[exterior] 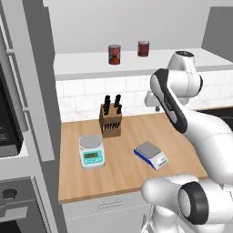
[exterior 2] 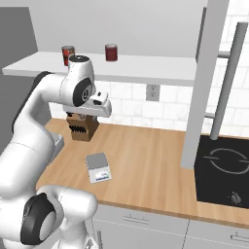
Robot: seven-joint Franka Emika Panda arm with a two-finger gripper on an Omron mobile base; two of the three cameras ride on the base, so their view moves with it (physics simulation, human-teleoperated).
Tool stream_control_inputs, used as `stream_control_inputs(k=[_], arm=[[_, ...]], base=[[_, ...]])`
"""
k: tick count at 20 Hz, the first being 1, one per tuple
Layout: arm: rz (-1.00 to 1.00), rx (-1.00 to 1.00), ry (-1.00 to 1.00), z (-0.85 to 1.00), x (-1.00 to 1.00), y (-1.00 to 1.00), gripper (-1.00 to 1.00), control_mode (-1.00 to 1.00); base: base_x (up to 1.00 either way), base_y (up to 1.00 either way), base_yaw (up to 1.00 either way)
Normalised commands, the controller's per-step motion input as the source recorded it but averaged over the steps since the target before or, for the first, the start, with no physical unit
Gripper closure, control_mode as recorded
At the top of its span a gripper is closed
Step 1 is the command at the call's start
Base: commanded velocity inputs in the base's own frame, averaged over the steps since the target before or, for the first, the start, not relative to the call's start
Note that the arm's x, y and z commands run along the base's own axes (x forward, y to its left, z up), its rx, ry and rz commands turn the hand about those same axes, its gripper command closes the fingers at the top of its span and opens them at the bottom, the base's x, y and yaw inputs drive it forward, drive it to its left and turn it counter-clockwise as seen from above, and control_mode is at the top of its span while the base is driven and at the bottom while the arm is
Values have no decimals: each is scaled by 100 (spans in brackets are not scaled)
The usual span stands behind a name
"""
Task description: Pick the canned food and place it on the digital scale for weighing, and close the cabinet.
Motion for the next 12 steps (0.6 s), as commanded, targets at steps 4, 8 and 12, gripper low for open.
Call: stream_control_inputs(k=[4,8,12], arm=[[1,0,-6,0,-40,0,-100,-100],[1,0,-39,8,-93,1,-100,-100],[4,0,-53,59,-72,22,-100,-100]], base=[[0,0,0],[0,0,0],[0,0,0]])
